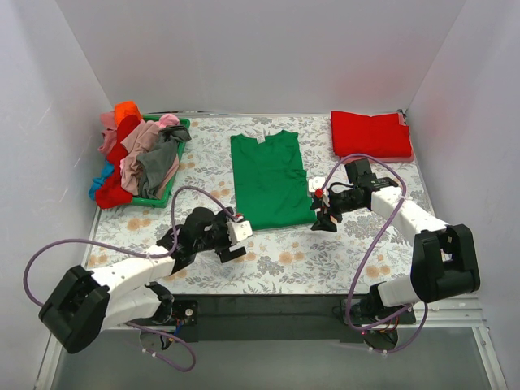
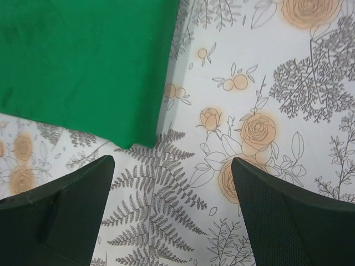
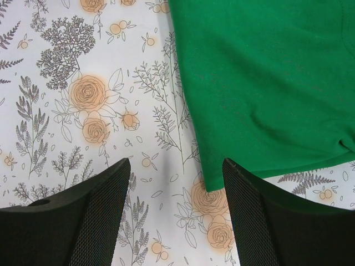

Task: Fold and stack the t-shirts
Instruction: Fold the tshirt

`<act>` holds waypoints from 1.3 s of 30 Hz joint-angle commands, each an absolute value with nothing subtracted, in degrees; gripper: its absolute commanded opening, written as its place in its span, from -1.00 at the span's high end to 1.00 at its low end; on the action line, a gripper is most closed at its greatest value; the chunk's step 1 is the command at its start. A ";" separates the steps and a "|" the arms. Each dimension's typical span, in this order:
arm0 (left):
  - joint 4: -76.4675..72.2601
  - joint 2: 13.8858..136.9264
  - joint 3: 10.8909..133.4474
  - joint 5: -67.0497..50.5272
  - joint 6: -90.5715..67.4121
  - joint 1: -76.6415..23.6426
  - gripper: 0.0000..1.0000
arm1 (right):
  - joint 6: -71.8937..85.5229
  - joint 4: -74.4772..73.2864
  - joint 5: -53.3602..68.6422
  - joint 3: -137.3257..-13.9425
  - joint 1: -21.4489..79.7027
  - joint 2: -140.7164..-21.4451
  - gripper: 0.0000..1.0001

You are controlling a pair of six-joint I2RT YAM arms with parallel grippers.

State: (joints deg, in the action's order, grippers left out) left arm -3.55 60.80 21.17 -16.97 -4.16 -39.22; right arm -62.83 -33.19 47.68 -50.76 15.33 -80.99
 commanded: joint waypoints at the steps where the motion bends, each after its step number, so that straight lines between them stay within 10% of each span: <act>1: -4.57 64.67 22.85 -16.79 -1.14 -39.55 -0.72 | -62.84 -32.52 48.51 -50.45 14.94 -80.16 -0.48; 30: -15.20 78.92 27.07 -14.42 5.01 -39.20 -0.39 | -63.81 -32.61 48.52 -49.83 15.12 -81.21 -0.48; 39: -18.89 84.64 28.83 -10.72 5.63 -39.20 0.38 | -65.03 -31.99 46.58 -48.61 16.08 -81.04 -0.43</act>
State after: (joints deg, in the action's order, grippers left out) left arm -16.56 84.05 27.79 -12.56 4.58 -39.20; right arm -63.37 -32.77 47.16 -49.69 15.51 -81.06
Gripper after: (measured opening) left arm 0.359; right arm 0.718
